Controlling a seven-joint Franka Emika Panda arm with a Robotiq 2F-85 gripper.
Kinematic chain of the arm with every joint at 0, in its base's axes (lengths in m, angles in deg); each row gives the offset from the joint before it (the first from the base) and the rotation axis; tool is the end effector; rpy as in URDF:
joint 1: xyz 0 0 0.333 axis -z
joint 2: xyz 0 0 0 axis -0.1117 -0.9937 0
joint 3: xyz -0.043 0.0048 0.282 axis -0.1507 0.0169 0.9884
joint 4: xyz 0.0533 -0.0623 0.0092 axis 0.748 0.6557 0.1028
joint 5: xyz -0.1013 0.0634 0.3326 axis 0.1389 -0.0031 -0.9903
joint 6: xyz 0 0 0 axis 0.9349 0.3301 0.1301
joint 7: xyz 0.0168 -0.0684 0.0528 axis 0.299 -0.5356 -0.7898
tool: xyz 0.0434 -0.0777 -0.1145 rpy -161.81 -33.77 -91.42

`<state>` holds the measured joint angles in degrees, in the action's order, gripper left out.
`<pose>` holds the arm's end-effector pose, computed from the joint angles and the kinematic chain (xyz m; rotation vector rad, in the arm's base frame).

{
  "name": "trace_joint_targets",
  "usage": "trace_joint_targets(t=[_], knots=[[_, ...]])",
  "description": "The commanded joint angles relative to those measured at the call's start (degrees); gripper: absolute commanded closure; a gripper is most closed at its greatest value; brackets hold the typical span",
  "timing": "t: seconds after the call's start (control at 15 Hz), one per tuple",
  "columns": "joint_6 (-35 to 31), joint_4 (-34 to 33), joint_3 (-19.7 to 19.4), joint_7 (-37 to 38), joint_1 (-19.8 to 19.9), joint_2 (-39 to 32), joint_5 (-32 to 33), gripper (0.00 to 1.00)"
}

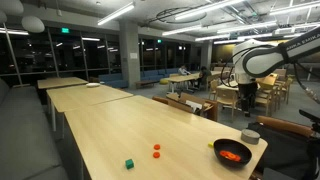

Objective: Pick the orange and blue rings and put them in the bowl

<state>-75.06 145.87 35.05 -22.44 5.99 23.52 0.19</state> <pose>0.3093 -0.1532 0.4001 2.8806 -0.0181 -0.2259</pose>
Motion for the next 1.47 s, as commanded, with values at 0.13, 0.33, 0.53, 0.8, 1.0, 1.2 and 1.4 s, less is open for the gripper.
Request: trace_joint_targets(t=[0.13,0.33,0.53,0.8,1.0,1.2,1.4], knots=[[0.26,-0.45,-0.68,0.33,-0.82,0.33,0.34,0.0],[-0.7,-0.38,-0.51,0.61,-1.24,0.28,-0.11,0.0],[-4.63,-0.42,1.41,2.61,-4.39,-1.96,-2.49,0.0],[-14.34,-2.14,5.23,5.83,-8.19,-6.93,-2.46,0.0],[-24.49,-5.63,7.58,9.38,-9.63,-14.4,-2.79,0.0],[-31.97,-11.61,8.72,13.16,-10.08,-23.67,-4.81,0.0],[-34.79,-19.36,8.64,14.88,-10.92,-32.98,-10.09,0.0]])
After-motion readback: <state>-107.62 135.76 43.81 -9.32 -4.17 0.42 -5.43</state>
